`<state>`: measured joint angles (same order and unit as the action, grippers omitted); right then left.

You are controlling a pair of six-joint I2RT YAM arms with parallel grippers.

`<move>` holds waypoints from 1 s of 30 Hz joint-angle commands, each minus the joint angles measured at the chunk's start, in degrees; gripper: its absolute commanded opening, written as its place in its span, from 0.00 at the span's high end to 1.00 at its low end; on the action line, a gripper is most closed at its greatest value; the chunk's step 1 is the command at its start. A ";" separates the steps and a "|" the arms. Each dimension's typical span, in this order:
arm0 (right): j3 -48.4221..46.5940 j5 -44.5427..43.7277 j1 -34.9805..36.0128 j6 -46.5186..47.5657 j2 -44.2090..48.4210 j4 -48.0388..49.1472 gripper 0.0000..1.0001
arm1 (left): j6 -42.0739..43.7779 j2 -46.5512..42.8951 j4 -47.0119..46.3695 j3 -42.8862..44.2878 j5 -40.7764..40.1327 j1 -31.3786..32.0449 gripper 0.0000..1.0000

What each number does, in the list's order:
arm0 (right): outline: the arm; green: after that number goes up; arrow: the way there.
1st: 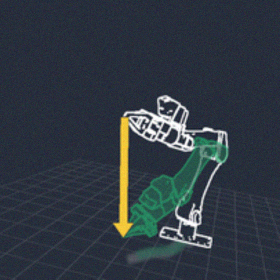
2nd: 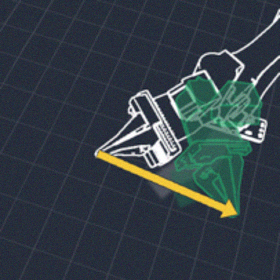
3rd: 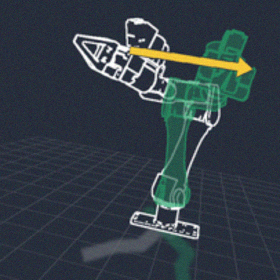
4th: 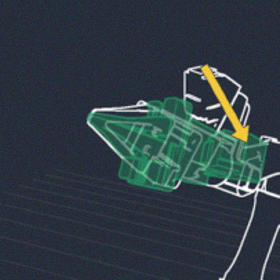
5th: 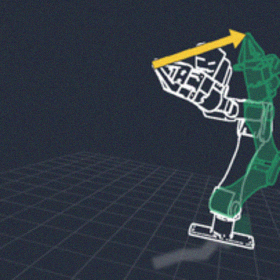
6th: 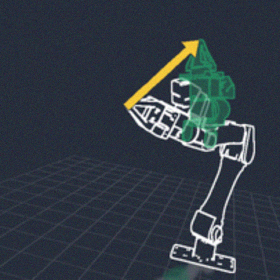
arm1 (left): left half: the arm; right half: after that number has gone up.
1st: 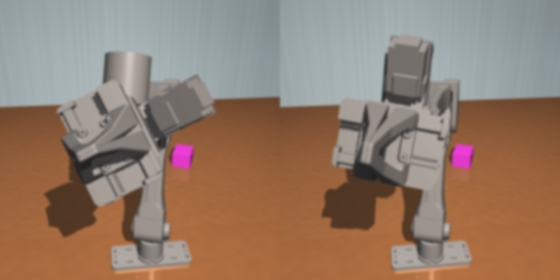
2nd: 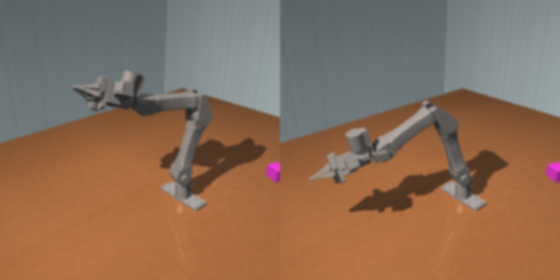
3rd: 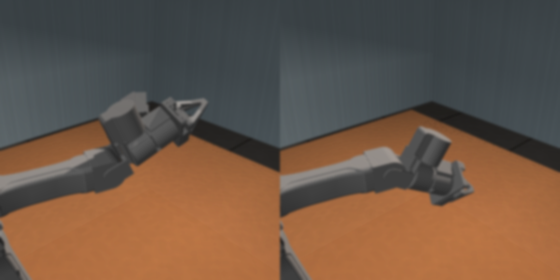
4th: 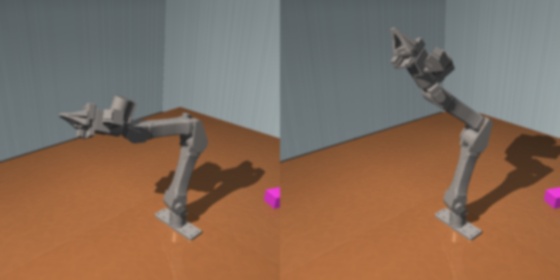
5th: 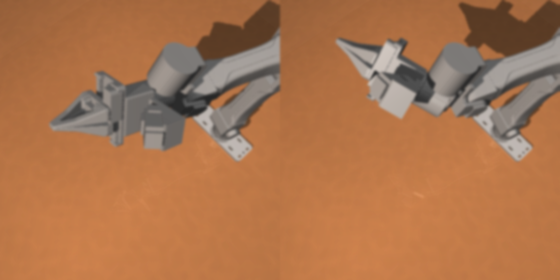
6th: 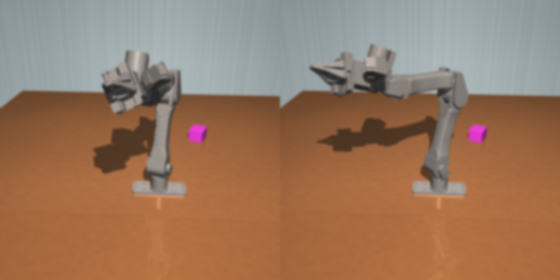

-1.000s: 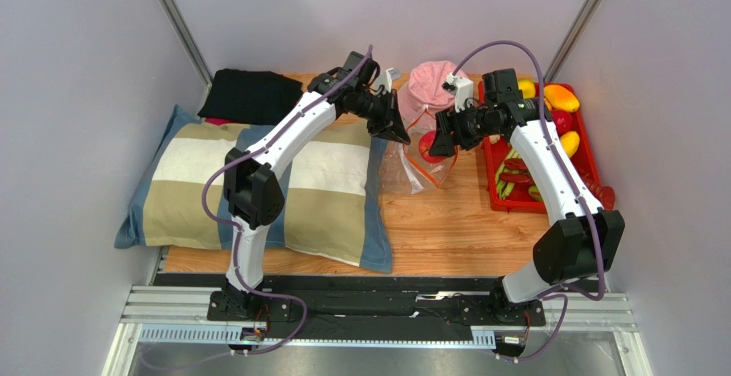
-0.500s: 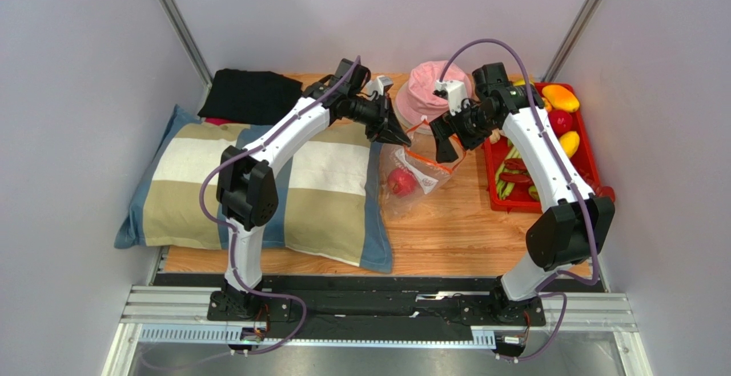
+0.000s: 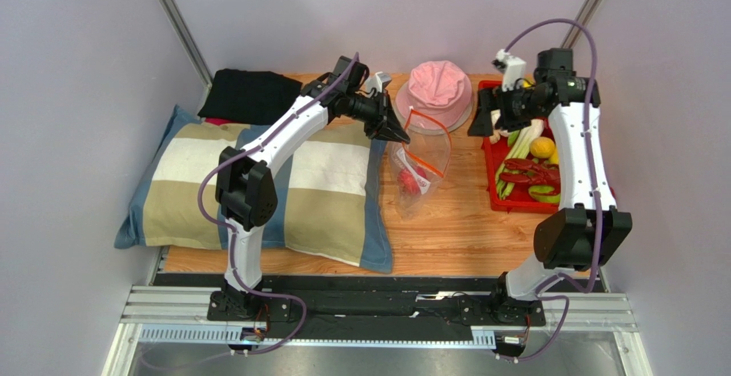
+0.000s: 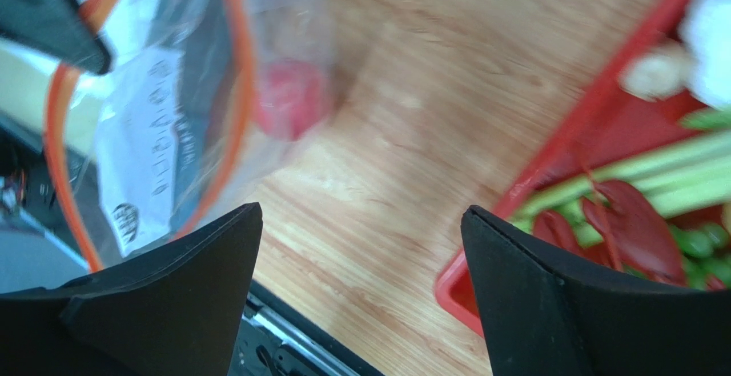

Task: Place the food in the zip-top bag and seal the zipper
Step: Pick up the fake vegetable from the bin.

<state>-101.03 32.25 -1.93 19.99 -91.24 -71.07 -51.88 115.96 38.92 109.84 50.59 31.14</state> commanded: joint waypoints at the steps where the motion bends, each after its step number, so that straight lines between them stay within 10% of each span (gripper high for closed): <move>1: -4.43 -2.44 -7.72 -5.31 -4.81 6.98 0.10 | 2.30 -1.44 0.81 3.71 -1.37 -0.29 1.00; 14: -2.51 -18.01 -12.48 2.95 -17.48 35.44 0.09 | 4.24 0.31 1.69 4.06 -3.21 -0.29 1.00; 30: 2.68 -26.45 -6.16 23.33 -23.98 42.77 0.09 | 4.42 2.08 2.31 5.12 -2.78 -0.99 1.00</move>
<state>-99.44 7.86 -8.47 35.51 -114.59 -32.12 -48.07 117.67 41.23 112.40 47.42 30.63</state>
